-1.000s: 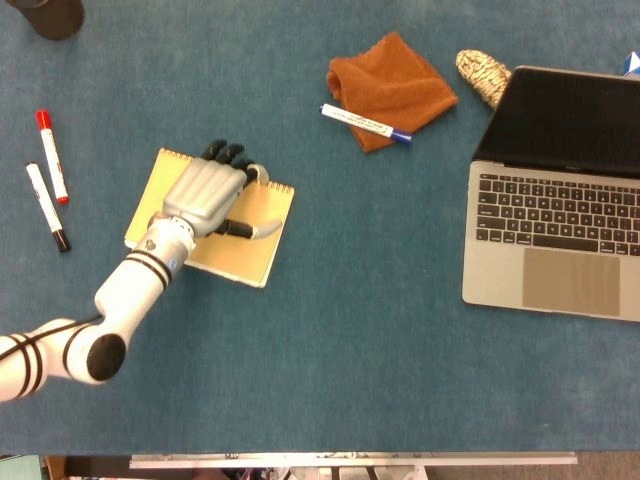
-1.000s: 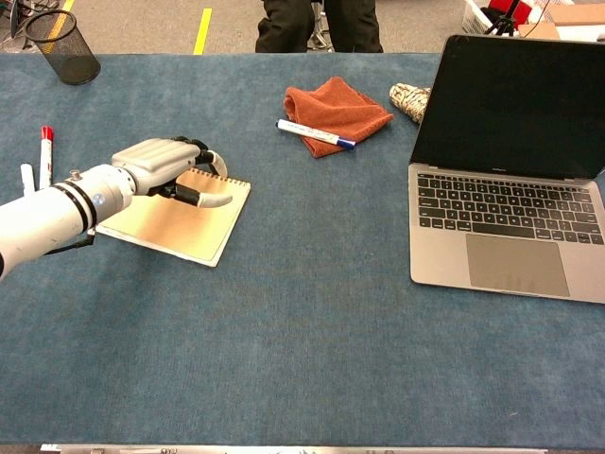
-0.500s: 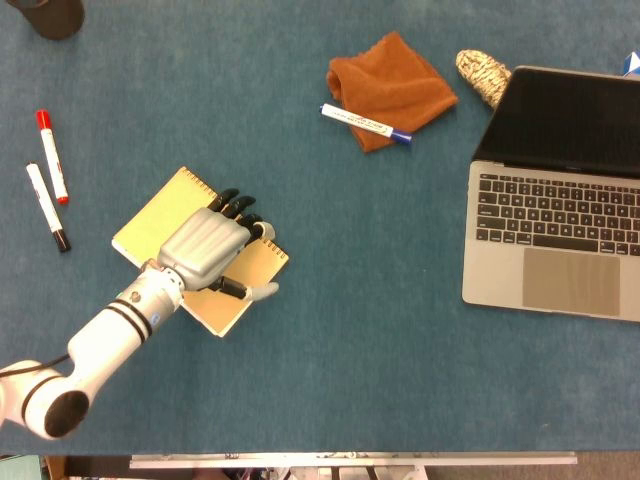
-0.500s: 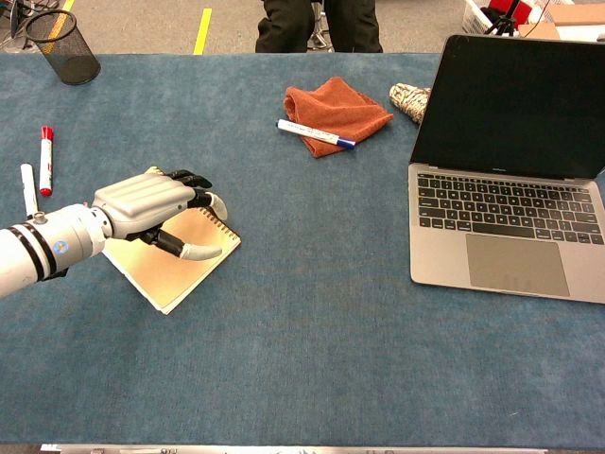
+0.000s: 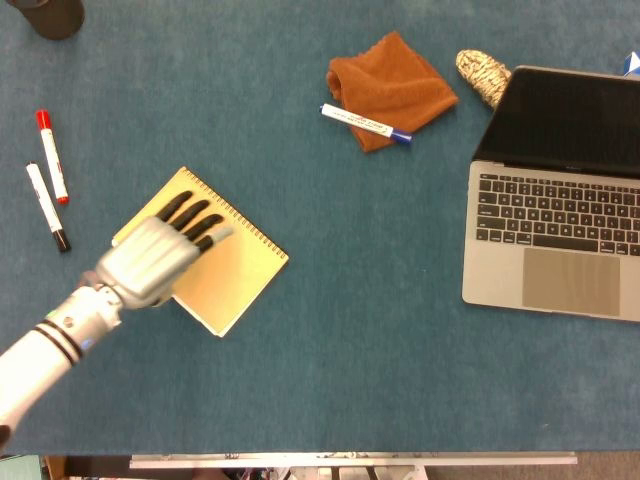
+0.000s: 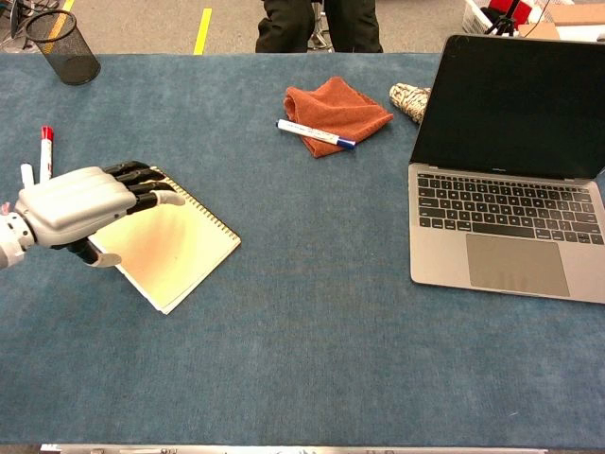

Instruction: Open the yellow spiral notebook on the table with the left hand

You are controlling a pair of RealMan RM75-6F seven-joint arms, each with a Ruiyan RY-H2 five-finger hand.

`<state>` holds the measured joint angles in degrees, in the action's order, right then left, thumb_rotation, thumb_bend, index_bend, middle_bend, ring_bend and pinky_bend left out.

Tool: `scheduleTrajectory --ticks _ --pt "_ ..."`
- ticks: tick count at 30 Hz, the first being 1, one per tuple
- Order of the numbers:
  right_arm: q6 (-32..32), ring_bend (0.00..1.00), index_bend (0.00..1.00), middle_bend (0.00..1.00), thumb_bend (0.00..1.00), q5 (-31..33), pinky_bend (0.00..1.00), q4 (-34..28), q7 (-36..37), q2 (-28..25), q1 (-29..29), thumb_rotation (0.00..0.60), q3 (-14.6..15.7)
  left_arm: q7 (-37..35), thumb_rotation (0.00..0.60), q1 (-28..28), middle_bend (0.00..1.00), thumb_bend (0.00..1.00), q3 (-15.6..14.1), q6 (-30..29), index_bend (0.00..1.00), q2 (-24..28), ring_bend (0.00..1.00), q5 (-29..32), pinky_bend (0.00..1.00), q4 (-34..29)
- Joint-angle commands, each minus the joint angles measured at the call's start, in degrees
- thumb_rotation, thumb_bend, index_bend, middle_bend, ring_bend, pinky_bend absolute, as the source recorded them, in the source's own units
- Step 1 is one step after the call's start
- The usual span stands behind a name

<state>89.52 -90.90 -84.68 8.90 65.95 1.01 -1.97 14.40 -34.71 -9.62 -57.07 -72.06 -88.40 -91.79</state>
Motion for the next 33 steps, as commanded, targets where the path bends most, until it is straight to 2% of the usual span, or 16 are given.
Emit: scheduleTrajectory --ticks 1,16,27,33 --pt "-0.14 0.1 0.16 0.21 0.19 -0.16 0.18 -0.23 -0.23 -0.02 0.19 0.6 0.01 -1.28 0.6 0.86 0.08 0.17 -1.17 -0.09 0.08 0.96 0.0 -1.51 0.0 2.1" --pt "0.19 0.1 0.16 0.21 0.19 -0.28 0.18 -1.5 -1.54 -0.47 0.39 0.6 -0.11 -13.57 0.6 3.05 0.03 0.17 -1.95 -6.28 0.04 -4.5 0.0 -9.75 0.0 19.73" --pt "0.52 0.1 0.16 0.21 0.19 -0.38 0.18 -3.46 -3.64 -1.06 0.2 0.6 0.01 -19.9 0.6 3.56 0.02 0.17 -1.34 -6.34 0.04 -9.29 0.0 -10.07 0.0 31.32" --pt "0.41 0.1 0.16 0.21 0.19 -0.27 0.18 -4.34 -4.6 -1.3 0.16 0.6 0.06 -23.58 0.6 3.62 0.02 0.17 -0.74 -6.21 0.04 -11.17 0.0 -9.53 0.0 35.4"
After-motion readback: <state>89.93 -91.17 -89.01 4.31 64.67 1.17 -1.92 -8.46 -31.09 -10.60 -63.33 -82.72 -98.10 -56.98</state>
